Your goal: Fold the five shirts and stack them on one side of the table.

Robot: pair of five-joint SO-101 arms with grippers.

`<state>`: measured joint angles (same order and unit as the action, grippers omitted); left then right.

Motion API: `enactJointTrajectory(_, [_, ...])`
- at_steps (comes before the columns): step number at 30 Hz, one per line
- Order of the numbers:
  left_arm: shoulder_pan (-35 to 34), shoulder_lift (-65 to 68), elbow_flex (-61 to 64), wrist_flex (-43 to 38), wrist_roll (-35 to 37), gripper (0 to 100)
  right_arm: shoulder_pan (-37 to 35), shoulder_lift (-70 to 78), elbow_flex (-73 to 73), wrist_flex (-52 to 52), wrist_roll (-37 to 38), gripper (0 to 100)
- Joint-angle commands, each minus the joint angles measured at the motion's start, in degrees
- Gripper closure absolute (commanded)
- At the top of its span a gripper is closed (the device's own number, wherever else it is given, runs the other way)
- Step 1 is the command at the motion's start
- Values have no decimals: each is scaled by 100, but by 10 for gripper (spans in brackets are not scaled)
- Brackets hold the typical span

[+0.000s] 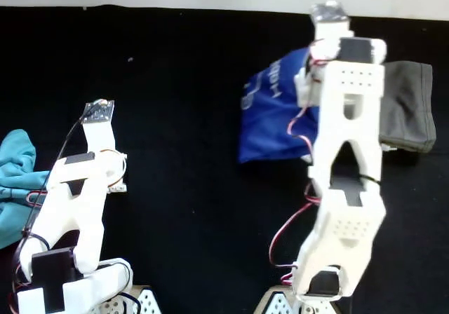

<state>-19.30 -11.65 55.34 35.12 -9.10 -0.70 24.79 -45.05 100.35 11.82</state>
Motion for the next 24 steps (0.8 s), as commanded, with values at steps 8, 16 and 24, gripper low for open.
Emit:
enactJointTrajectory(8, [-4,-4,4,-193,9,992,1552,1613,-347,-716,800,993])
enactJointTrajectory(16, [-4,-4,4,-193,9,992,1455,2114,-822,-444,862,993])
enactJointTrajectory(24, [-4,-4,4,-193,9,992,1138,866,-2352,66,879,993])
